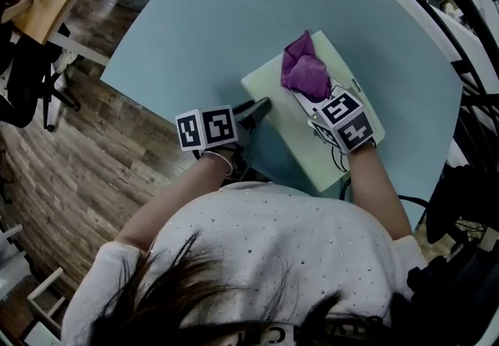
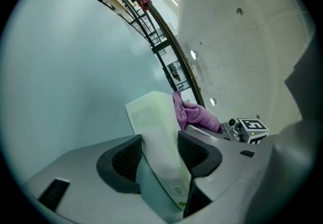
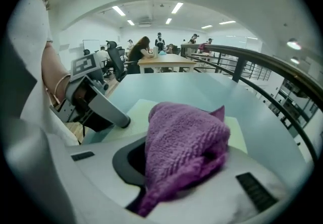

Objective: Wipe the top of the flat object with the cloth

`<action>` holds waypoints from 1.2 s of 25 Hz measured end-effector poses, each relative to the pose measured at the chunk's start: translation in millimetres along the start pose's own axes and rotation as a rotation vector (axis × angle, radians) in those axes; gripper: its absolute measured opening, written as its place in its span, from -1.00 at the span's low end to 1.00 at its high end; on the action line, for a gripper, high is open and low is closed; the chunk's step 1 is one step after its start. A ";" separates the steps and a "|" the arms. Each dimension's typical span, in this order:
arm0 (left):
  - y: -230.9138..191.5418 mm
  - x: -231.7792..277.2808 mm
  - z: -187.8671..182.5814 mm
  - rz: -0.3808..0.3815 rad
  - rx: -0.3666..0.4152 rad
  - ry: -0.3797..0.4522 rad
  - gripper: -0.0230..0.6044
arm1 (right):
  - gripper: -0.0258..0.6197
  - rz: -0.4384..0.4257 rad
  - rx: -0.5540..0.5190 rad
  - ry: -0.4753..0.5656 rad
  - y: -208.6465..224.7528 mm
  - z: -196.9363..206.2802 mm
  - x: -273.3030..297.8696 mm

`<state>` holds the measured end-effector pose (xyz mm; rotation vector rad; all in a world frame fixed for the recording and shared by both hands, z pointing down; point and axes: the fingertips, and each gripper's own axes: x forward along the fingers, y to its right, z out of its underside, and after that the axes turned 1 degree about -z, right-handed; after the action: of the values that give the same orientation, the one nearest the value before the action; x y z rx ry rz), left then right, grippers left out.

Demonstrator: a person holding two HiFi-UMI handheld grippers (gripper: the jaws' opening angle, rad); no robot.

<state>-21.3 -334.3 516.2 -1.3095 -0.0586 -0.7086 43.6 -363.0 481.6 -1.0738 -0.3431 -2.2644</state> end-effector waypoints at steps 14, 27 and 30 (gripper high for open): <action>1.7 0.6 -2.0 0.008 0.001 -0.004 -0.20 | -0.83 0.317 0.307 0.041 120.0 55.4 -47.1; 2.7 2.2 -2.2 0.034 -0.027 -0.035 -0.20 | -0.83 -0.253 0.237 0.090 -71.5 -18.5 -21.7; 1.5 0.3 -0.6 0.034 -0.023 -0.047 -0.20 | -0.82 -0.252 0.165 0.016 -96.0 -4.2 -7.3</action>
<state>-20.6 -334.8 514.9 -1.3460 -0.0660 -0.6510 -14.8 -286.6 475.6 -0.9727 -0.6796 -2.4113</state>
